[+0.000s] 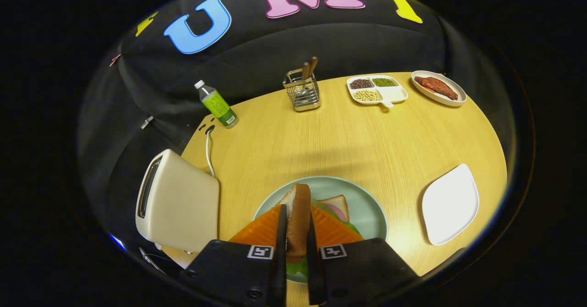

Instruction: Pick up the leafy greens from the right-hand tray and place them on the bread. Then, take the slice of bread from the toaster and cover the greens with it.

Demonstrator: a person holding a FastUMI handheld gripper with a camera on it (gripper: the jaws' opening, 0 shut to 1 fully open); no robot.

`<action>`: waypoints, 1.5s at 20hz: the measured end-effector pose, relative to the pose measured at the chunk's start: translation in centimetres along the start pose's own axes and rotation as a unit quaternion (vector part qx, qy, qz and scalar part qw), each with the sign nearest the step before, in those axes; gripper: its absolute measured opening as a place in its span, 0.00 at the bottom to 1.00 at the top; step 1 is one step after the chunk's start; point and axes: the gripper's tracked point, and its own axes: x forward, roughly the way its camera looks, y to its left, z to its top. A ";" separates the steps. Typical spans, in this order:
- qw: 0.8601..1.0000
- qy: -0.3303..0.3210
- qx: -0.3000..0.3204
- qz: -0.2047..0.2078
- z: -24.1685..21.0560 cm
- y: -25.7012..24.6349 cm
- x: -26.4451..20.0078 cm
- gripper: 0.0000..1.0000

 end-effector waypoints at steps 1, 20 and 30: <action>1.000 0.001 -0.007 -0.012 -0.1 -0.8 0.0 0.31; 0.962 -0.232 -0.101 -0.098 12.9 -4.7 -15.6 0.99; 0.929 -0.320 -0.174 -0.063 13.5 -0.8 -26.7 0.98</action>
